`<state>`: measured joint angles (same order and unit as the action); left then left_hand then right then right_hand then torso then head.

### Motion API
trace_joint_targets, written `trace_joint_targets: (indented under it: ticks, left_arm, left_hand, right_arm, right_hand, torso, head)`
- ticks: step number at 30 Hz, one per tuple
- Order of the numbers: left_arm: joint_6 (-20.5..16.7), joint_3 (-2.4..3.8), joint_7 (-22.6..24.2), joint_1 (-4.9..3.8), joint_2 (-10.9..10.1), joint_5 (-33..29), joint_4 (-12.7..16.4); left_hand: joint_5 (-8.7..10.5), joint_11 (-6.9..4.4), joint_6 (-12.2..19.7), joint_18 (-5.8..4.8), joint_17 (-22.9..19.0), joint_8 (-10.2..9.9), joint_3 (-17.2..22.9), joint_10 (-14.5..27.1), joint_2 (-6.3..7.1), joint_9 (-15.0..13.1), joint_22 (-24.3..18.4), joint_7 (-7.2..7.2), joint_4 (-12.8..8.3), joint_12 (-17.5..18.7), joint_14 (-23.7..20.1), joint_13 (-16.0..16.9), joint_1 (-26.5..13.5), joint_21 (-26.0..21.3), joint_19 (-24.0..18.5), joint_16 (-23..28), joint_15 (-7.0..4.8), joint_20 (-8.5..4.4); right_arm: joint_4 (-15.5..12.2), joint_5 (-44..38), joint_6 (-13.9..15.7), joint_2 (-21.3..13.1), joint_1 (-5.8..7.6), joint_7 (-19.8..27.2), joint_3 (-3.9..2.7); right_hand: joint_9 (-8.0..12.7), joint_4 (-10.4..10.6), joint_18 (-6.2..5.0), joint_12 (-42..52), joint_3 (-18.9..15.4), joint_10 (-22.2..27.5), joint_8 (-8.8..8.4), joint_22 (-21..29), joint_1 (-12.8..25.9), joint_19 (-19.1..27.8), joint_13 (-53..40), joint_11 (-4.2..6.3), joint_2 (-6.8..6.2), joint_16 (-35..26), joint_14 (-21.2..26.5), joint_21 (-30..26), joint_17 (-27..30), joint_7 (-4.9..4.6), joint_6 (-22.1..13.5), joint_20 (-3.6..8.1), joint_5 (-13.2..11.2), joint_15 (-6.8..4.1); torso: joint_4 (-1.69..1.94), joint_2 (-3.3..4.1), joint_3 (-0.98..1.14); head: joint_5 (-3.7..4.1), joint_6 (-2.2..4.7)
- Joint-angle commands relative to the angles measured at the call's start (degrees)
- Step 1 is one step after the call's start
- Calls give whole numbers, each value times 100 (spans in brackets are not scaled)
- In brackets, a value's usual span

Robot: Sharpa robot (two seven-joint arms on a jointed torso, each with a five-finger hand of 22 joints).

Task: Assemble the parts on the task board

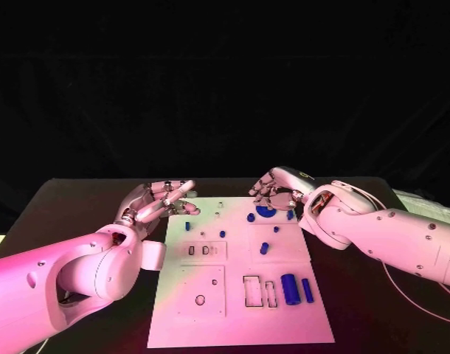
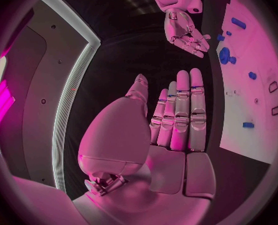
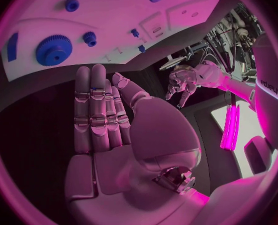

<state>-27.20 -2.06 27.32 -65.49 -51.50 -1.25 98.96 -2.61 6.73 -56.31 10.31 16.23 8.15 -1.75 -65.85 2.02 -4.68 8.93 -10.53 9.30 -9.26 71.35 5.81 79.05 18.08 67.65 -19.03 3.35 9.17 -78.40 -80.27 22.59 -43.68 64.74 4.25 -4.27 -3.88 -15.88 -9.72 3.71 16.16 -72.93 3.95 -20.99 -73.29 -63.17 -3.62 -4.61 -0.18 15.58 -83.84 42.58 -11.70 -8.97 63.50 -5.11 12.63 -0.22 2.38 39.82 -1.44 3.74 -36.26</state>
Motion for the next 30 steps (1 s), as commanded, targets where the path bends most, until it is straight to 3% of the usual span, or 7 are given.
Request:
trace_joint_targets:
  ticks: [1, 4, 8, 14, 18, 25, 30]
  left_arm:
    - [245, 25, 17, -20, -18, -152, 84]
    - [262, 47, 23, -29, -38, -137, 118]
    - [261, 59, 20, -42, -69, -136, 143]
    - [239, 64, 14, -53, -104, -179, 167]
    - [209, 65, 27, -58, -113, -245, 162]
    - [204, 66, 28, -61, -124, -284, 164]
    - [194, 66, 20, -64, -125, -293, 169]
  left_hand:
    - [-19, 51, -40, -22, 46, -40, -47, 104, -61, 9, -17, -27, -10, 77, -132, -3, 17, -63, -91, 44, 36, 29]
    - [-18, 62, -41, -21, 77, -52, -60, 141, -73, 12, -18, -31, -28, 104, -162, -7, 22, -72, -98, 47, 44, 35]
    - [-18, 67, -43, -19, 102, -61, -72, 169, -81, 14, -12, -35, -38, 123, -182, -10, 18, -65, -83, 45, 48, 39]
    - [-18, 74, -45, -18, 130, -70, -88, 199, -90, 16, -7, -39, -47, 144, -206, -13, 12, -61, -73, 45, 54, 44]
    - [-18, 92, -52, -22, 174, -85, -115, 248, -108, 19, -6, -53, -67, 178, -277, -20, 2, -73, -87, 62, 73, 58]
    - [-17, 95, -55, -23, 184, -89, -121, 257, -114, 19, -7, -55, -74, 185, -298, -21, 3, -80, -96, 70, 78, 62]
    - [-17, 97, -56, -23, 187, -90, -122, 261, -116, 20, -8, -56, -77, 188, -304, -22, 5, -82, -99, 72, 80, 63]
  right_arm:
    - [-16, -937, -269, 17, 48, -582, -8]
    - [-34, -1130, -428, 20, 84, -747, -13]
    - [-41, -1336, -633, 37, 104, -898, -16]
    - [-31, -1479, -907, 77, 111, -971, -17]
    - [-31, -1535, -1207, 94, 112, -1017, -17]
    - [-6, -1588, -1390, 132, 110, -1032, -17]
    - [26, -1605, -1422, 160, 103, -1029, -16]
  right_hand:
    - [1, -7, -76, -17, 82, 70, -33, -93, 67, -76, -1, 17, -79, 230, -262, 170, -184, 0, -10, 14, 0, -30]
    - [2, 13, -80, -27, 140, 180, -34, -167, 146, -126, 3, 12, -122, 482, -284, 306, -357, 10, -45, 18, -32, -40]
    - [4, 52, -79, -29, 201, 340, -37, -270, 257, -208, 5, 5, -195, 923, -293, 495, -623, 34, -114, 16, -92, -46]
    - [-4, 111, -59, -19, 335, 443, -29, -580, 338, -275, -3, -3, -285, 1571, -234, 880, -1029, 48, -173, 7, -109, -47]
    - [-6, 188, 75, -22, 376, 435, -29, -1530, 418, -604, -3, 17, -360, 1955, -231, 1586, -1265, 77, -227, 4, -108, -57]
    - [-9, 264, 133, -19, 349, 502, -27, -1961, 454, -709, -4, 9, -417, 2216, -193, 1921, -1424, 83, -248, -10, -109, -48]
    - [-12, 284, 143, -18, 362, 505, -22, -2053, 439, -721, -5, 7, -406, 2292, -175, 1999, -1470, 83, -238, -12, -98, -47]
  torso:
    - [57, 129, -24]
    - [90, 158, -36]
    - [116, 197, -30]
    - [133, 234, -24]
    - [136, 246, -22]
    - [137, 279, -29]
    - [156, 293, -36]
  head:
    - [50, 0]
    - [84, -23]
    - [83, -43]
    - [57, -13]
    - [57, -13]
    - [68, -1]
    - [50, -38]
